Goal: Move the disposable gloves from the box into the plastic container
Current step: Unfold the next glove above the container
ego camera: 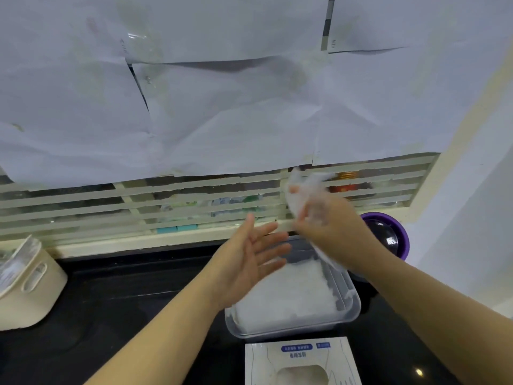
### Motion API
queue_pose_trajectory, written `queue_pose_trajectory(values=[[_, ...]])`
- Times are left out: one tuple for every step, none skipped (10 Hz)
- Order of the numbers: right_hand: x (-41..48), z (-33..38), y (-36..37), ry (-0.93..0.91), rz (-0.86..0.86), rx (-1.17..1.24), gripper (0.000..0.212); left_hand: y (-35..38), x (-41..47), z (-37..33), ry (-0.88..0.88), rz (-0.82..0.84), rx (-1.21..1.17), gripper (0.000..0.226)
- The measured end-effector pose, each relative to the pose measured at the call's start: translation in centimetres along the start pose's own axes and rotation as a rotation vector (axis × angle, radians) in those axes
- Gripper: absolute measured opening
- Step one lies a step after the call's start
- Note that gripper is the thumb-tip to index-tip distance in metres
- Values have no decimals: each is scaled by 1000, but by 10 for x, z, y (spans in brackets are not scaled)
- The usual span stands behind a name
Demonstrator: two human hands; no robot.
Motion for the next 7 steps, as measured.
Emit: queue_pose_trajectory(values=[[-6,18,31,-280,393,-369,18,1,2,0,-36,195,-337,88],[-18,15,42,-309,531,-363,30,-14,2,9,-28,168,-611,80],[-24,11,36,-294,523,-242,48,-19,1,19,-135,306,-956,80],[-25,2,32,-288,308,-18,40,-25,9,30,-88,169,-820,56],[-24,-29,28,-33,-79,175,35,-25,21,30,-26,136,-652,46],[-22,-52,31,226,19,474,42,-24,24,31,24,115,-551,48],[-18,-59,30,274,136,716,36,-30,24,31,47,122,-529,43]])
Point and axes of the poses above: each hand's wrist, its own x-axis towards the middle knuckle, its own y-axis out of the palm, z = x × y, the point moved 2 cm from there along x, towards the middle knuckle, and after that the axes turned 13 degrees about z, right-handed, at the moved point
